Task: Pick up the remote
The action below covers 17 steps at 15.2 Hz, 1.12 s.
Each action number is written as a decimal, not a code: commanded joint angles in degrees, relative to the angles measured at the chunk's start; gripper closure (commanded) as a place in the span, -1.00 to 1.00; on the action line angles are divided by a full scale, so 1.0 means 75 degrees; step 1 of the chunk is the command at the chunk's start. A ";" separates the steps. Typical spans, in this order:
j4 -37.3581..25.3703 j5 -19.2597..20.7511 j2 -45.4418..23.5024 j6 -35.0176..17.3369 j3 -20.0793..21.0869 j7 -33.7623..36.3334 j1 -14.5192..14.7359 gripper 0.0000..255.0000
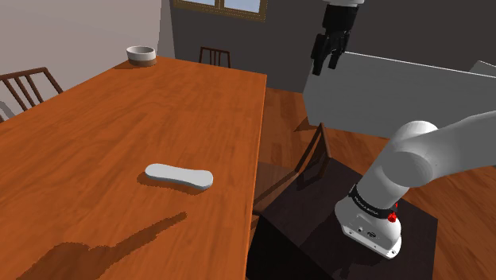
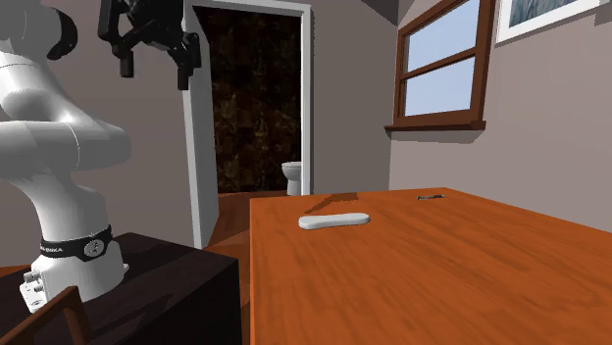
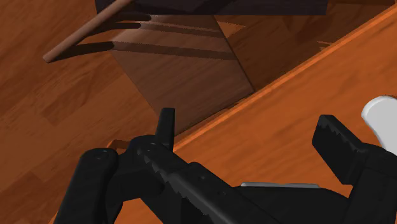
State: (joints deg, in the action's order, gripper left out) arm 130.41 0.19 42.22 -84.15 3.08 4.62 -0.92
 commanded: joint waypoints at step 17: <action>0.0163 -0.0474 -0.2865 -0.3240 0.1339 0.0138 0.0918 -1.00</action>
State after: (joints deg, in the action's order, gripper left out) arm 132.25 -3.32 22.67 -106.95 12.30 5.34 5.54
